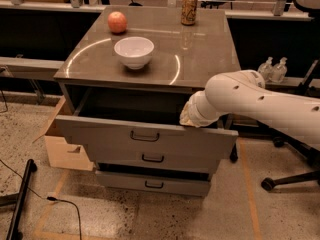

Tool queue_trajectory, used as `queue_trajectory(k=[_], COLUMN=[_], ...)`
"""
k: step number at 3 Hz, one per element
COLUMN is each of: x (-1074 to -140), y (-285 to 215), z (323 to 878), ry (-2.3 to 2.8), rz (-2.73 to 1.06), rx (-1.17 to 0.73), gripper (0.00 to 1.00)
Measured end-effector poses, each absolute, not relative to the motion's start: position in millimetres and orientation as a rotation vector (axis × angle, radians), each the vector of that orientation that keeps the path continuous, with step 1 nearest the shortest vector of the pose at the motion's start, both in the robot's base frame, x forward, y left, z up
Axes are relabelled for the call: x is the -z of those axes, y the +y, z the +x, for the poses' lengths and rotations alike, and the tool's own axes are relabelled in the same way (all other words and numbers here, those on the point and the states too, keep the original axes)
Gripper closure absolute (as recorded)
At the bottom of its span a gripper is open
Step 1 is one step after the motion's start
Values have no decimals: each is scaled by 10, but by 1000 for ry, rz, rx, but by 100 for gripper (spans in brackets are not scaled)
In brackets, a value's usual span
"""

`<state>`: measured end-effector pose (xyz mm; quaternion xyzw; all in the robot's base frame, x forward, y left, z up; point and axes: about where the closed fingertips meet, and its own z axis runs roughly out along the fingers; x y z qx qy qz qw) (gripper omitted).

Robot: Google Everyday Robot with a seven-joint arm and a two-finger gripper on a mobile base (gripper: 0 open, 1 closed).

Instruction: Open top drawer

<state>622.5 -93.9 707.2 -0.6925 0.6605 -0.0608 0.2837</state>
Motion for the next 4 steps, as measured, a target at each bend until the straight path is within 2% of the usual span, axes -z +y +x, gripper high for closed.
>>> queue_trajectory(k=[2,4], x=[-6812,-6685], y=[-907,-912], z=[6390,6288], ry=[1800,1820], rz=[-1883,-1916], rx=[160,128], gripper=[100,100])
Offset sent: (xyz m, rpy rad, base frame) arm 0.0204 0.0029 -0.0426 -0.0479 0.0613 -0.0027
